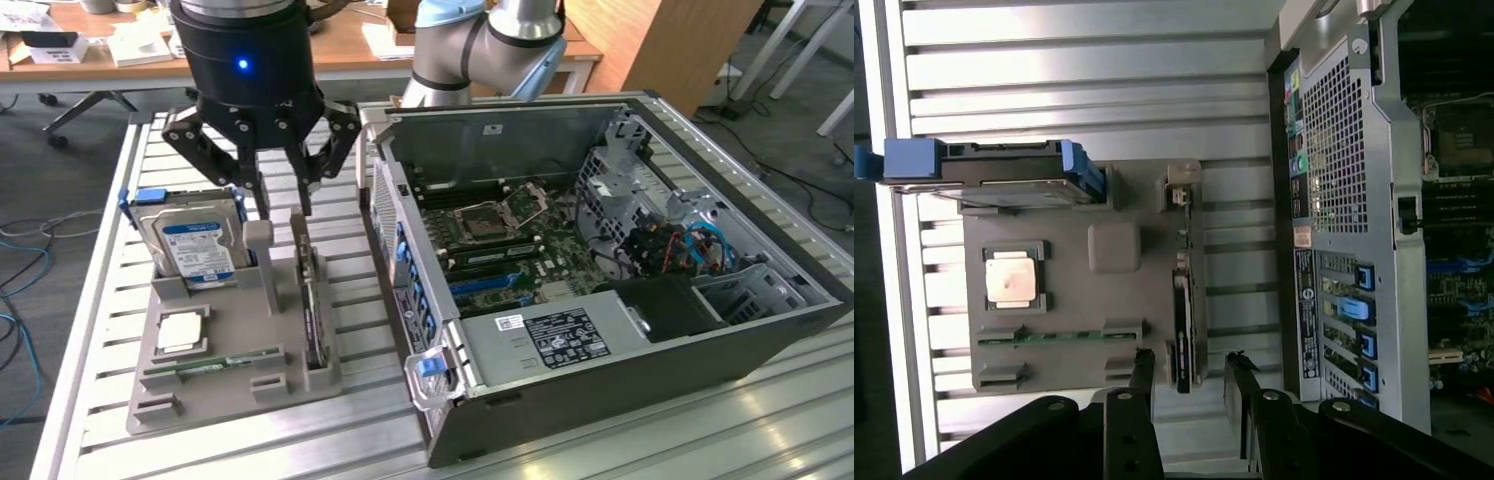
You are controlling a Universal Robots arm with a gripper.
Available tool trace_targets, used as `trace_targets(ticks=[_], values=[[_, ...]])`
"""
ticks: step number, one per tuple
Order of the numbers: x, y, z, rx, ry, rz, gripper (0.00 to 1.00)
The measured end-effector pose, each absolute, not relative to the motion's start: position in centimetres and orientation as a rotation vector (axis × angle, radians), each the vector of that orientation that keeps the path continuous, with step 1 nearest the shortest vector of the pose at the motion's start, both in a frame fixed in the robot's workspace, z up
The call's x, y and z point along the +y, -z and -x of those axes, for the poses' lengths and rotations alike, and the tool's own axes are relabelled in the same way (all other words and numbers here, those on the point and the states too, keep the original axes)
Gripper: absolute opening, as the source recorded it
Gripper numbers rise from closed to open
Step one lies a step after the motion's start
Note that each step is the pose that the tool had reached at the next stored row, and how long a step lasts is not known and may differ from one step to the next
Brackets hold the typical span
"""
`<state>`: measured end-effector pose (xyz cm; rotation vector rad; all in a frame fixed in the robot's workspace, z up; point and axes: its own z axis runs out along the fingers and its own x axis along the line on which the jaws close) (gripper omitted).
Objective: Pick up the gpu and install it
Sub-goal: 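Pick up the gpu and move the gpu toward the slot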
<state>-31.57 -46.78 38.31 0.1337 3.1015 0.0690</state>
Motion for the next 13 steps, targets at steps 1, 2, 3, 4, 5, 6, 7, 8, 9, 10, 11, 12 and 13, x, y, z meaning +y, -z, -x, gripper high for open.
trace_targets(ticks=[1, 2, 3, 4, 5, 6, 7, 8, 9, 10, 11, 12, 13], values=[[-46.8, -38.1, 31.6, 3.101, -0.069, -0.134, 0.42], [-46.8, -38.0, 31.6, 3.101, -0.069, -0.134, 0.42], [-46.8, -37.8, 31.6, 3.101, -0.069, -0.134, 0.42], [-46.8, -37.6, 31.6, 3.101, -0.069, -0.134, 0.42], [-46.8, -37.4, 31.6, 3.101, -0.069, -0.134, 0.42], [-46.8, -37.2, 31.6, 3.102, -0.069, -0.134, 0.42], [-46.8, -37.1, 31.6, 3.101, -0.069, -0.134, 0.42], [-46.8, -36.9, 31.6, 3.101, -0.069, -0.134, 0.42], [-46.8, -36.7, 31.6, 3.101, -0.069, -0.134, 0.42], [-46.8, -36.5, 31.6, 3.101, -0.069, -0.134, 0.42], [-46.8, -36.3, 31.6, 3.102, -0.069, -0.134, 0.42], [-46.8, -36.1, 31.6, 3.102, -0.069, -0.134, 0.42], [-46.8, -36.0, 31.6, 3.101, -0.069, -0.134, 0.42]])
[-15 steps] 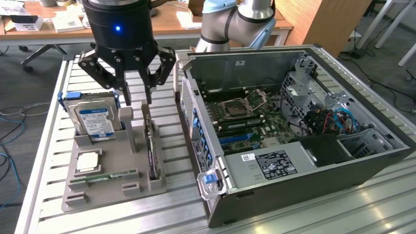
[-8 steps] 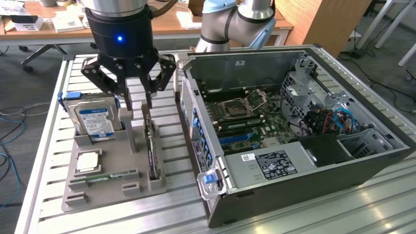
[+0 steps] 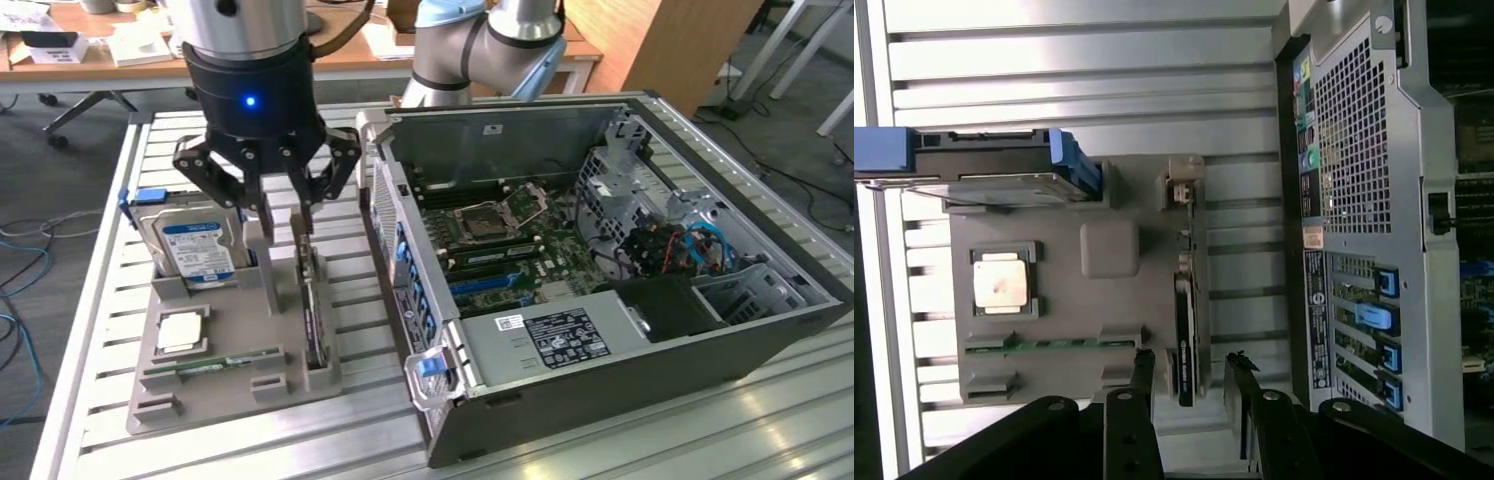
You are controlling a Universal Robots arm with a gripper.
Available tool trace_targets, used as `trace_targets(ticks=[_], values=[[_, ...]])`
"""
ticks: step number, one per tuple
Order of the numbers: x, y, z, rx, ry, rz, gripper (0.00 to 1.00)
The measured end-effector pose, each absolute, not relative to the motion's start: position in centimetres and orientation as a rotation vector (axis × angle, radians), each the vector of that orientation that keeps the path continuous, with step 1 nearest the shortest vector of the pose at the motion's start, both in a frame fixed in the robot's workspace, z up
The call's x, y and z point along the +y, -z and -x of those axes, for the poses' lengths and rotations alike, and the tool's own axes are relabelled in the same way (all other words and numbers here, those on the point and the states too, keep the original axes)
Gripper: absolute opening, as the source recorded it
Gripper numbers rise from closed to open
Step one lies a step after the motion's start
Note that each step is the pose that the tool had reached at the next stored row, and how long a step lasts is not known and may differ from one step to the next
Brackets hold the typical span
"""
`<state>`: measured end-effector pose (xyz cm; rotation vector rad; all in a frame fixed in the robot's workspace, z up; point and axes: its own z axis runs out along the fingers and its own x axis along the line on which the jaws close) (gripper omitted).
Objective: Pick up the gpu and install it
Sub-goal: 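Pick up the gpu and move the gpu toward the slot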
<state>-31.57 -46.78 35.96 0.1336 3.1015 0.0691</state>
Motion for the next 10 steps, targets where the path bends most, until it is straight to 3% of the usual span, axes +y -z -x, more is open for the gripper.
trace_targets(ticks=[10], values=[[-46.8, -34.1, 31.6, 3.101, -0.069, -0.134, 0.42]])
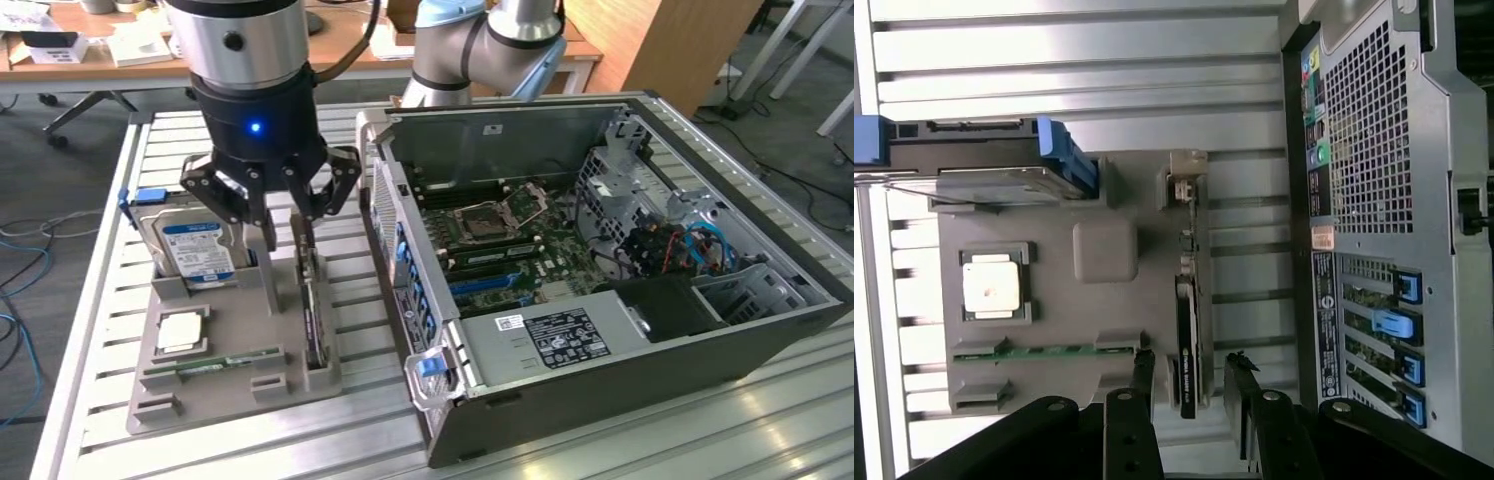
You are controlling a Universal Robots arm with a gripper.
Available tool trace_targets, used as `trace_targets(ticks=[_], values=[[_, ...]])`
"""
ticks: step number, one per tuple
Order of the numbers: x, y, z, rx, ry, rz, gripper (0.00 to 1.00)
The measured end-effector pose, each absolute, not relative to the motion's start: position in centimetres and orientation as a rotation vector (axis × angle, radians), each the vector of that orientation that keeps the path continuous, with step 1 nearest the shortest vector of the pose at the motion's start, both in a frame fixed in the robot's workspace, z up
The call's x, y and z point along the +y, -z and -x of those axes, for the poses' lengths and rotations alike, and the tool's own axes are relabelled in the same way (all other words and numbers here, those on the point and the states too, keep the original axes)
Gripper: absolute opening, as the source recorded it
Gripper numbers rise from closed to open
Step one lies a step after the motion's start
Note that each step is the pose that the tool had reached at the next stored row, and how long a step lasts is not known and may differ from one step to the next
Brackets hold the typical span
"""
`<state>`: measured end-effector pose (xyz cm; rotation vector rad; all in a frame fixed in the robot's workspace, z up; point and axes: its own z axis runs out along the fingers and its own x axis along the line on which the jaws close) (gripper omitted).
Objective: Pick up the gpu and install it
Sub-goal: 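Pick up the gpu and move the gpu toward the slot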
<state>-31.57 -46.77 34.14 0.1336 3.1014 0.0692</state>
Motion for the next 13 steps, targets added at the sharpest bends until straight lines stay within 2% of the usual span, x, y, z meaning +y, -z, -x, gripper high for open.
trace_targets(ticks=[13], values=[[-46.8, -32.0, 31.6, 3.101, -0.069, -0.134, 0.42]])
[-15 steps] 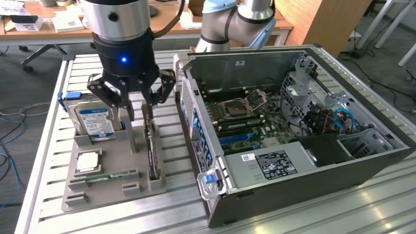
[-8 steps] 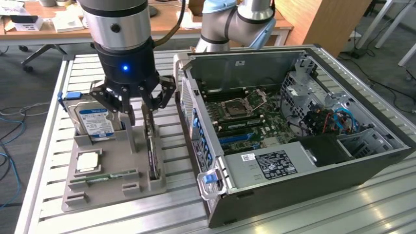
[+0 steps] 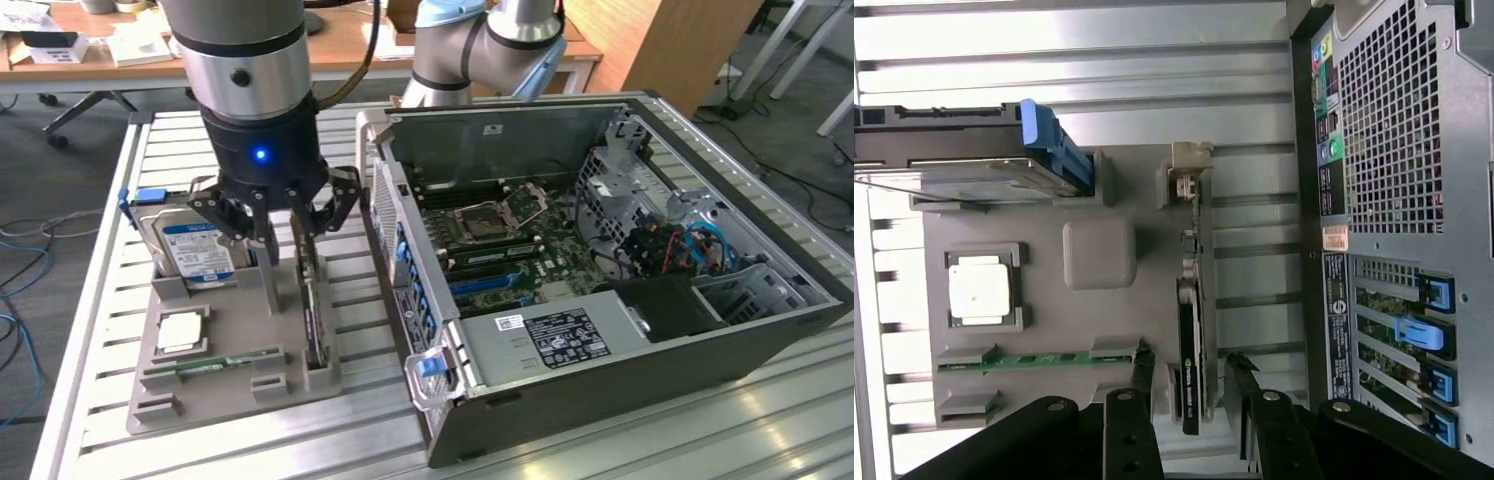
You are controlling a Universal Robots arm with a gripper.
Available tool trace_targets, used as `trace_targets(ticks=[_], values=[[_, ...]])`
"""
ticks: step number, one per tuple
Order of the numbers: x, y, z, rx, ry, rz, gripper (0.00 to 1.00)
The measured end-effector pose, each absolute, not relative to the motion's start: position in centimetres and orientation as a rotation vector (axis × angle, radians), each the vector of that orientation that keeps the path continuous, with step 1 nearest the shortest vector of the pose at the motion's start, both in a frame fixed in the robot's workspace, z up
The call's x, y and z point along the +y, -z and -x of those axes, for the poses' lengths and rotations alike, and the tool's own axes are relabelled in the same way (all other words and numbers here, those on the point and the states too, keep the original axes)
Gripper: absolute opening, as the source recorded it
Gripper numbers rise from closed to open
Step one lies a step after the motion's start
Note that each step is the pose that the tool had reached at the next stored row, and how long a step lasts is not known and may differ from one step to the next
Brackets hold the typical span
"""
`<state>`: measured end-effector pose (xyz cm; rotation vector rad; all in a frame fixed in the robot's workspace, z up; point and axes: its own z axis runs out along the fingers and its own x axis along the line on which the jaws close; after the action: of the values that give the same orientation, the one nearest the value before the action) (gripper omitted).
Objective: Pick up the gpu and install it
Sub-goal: 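Pick up the gpu and move the gpu toward the slot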
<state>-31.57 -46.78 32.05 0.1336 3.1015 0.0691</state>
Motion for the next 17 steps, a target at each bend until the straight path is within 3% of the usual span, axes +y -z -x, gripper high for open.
trace_targets(ticks=[17], values=[[-46.8, -30.4, 31.6, 3.101, -0.069, -0.134, 0.42]])
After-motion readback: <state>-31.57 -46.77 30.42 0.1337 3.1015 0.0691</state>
